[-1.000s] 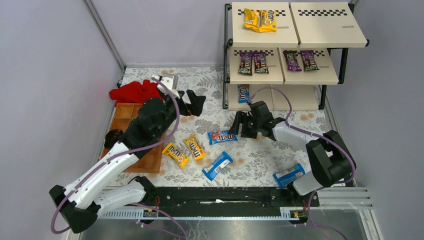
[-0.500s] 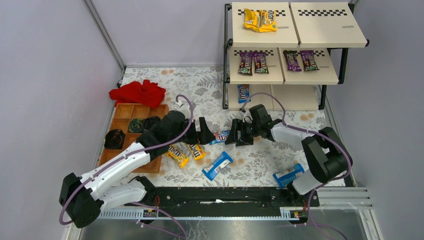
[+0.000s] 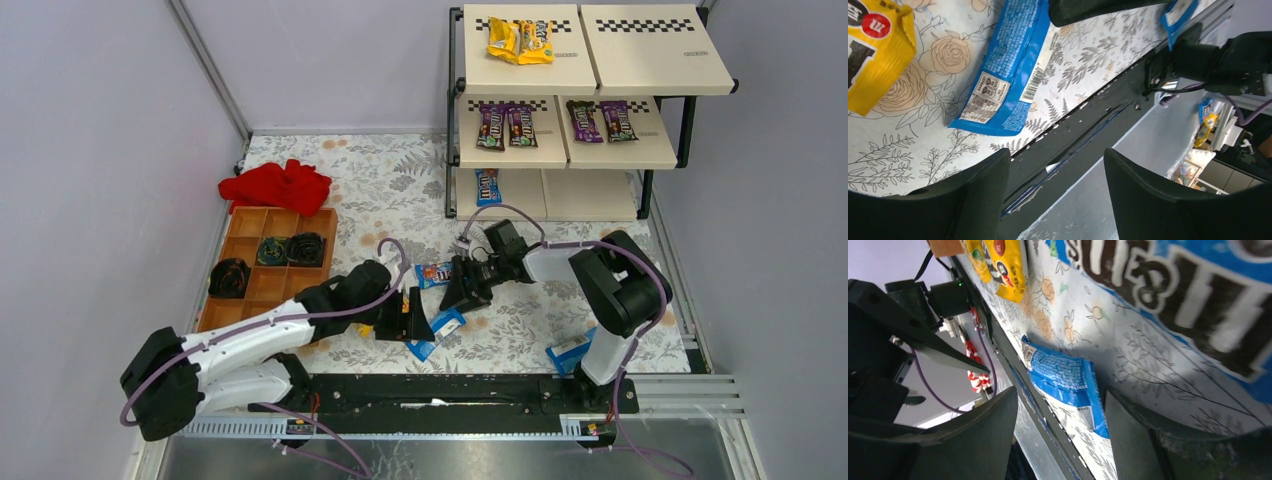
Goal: Place and organize the candy bags onto the shelf
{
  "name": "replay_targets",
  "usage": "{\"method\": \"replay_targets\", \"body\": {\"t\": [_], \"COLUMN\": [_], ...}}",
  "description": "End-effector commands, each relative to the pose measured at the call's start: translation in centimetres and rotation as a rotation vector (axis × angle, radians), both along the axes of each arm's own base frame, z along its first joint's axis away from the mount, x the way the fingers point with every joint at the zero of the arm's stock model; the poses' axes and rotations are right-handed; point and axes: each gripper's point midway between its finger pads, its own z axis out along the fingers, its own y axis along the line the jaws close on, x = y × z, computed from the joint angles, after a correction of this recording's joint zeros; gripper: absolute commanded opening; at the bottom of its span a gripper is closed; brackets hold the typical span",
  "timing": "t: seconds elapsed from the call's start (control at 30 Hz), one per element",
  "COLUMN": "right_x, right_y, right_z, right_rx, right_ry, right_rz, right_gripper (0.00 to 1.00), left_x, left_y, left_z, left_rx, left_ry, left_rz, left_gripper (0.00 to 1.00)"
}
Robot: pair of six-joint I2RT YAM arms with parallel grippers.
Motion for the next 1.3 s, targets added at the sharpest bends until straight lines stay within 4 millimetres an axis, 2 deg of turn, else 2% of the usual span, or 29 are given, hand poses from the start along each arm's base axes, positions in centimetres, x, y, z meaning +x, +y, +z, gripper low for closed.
{"method": "replay_targets", "body": {"t": [0.0, 0.17, 0.33, 0.6, 0.93, 1.17, 1.27], "right_x": [-1.4, -1.6, -2.2, -3.5, -4.2, -3.5, -3.0], "right_y": [0.1, 0.1, 0.4, 0.8, 0.6, -0.8, -1.0], "right_z": [-2.0, -2.2, -2.4, -1.6, 0.1, 2.0, 2.8], "right_rx": [-0.034, -0.022, -0.003, 0.049, 0.111, 0.146, 0.154], "right_ry": [0.016, 0.023, 0.05, 0.072, 0.096, 0.074, 0.056], "right_rz": [0.041, 0.022, 0.013, 0.009, -0.029, -0.102, -0.121], "right_gripper": [0.7, 0.7, 0.65, 0.54, 0.43, 0.37, 0.3], "left_x": [-0.3, -0.5, 0.1, 1.5, 2.5, 2.9, 3.5], "left_y": [-0.2, 1.2, 1.4, 2.1, 2.7, 2.4, 2.2], "left_z": [-1.9, -6.2, -7.9, -8.2, -8.5, -7.9, -6.8], "left_rx": [0.022, 0.12, 0.158, 0.216, 0.27, 0.261, 0.248], "left_ry": [0.006, 0.03, 0.021, -0.042, -0.091, -0.117, -0.157], "left_rz": [0.0, 0.023, 0.041, 0.072, 0.077, 0.072, 0.07], "left_gripper": [0.7, 0.64, 0.6, 0.55, 0.54, 0.58, 0.66]}}
